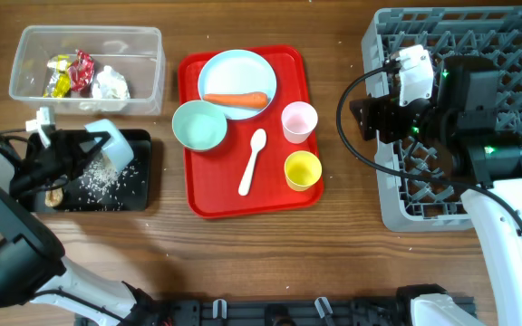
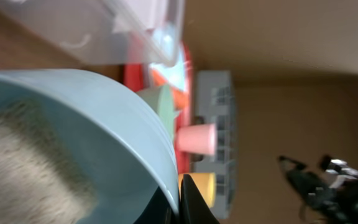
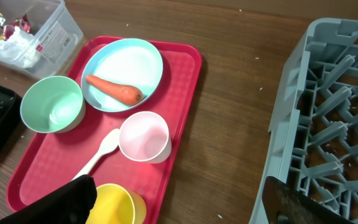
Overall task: Sort waste into correct bins and load items into the dishwasher rack
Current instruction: 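Lift the green rice bowl with the left gripper and pour rice onto black tray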
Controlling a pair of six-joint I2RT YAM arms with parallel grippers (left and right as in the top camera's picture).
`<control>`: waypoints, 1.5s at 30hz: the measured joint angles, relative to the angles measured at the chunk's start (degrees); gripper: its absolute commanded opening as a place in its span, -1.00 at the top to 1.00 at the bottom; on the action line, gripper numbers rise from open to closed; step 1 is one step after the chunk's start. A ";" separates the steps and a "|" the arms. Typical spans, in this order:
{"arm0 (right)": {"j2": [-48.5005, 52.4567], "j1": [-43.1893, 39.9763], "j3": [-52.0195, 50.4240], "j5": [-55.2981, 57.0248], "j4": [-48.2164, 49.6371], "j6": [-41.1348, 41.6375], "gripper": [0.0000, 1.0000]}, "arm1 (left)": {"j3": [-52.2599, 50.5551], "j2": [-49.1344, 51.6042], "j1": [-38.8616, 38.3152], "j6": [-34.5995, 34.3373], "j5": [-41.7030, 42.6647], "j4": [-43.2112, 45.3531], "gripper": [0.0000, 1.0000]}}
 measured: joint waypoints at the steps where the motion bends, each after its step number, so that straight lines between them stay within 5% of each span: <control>1: 0.00 0.00 0.00 0.00 0.00 0.02 -0.76 | -0.09 0.44 0.55 0.57 3.23 -0.37 0.92; 7: 0.00 0.00 0.00 0.00 0.00 0.02 -0.76 | -0.11 0.46 1.31 1.38 14.51 -5.70 0.92; 25: 0.00 0.00 0.00 0.00 0.17 0.87 -0.82 | -0.09 0.46 0.85 1.42 15.82 -7.61 0.92; 30: 0.00 0.00 0.00 0.00 0.81 0.90 -0.85 | 1.97 -5.88 -13.25 1.77 13.44 -6.62 0.92; 32: 0.00 0.00 0.00 0.00 0.81 0.90 -0.85 | 5.38 -12.33 -21.09 0.13 6.95 -6.03 0.92; 37: 0.00 0.00 0.00 0.00 0.79 0.90 -0.85 | 8.87 -24.50 -48.54 -15.39 -33.86 -1.49 0.92; 40: 0.00 0.00 0.00 0.00 -0.24 0.92 -0.85 | 7.98 -21.53 -66.82 -24.33 -57.99 -1.29 0.92; 45: 0.00 0.00 0.00 0.00 -0.48 0.92 -0.85 | 5.97 -5.42 -78.90 -32.17 -74.40 -0.15 0.92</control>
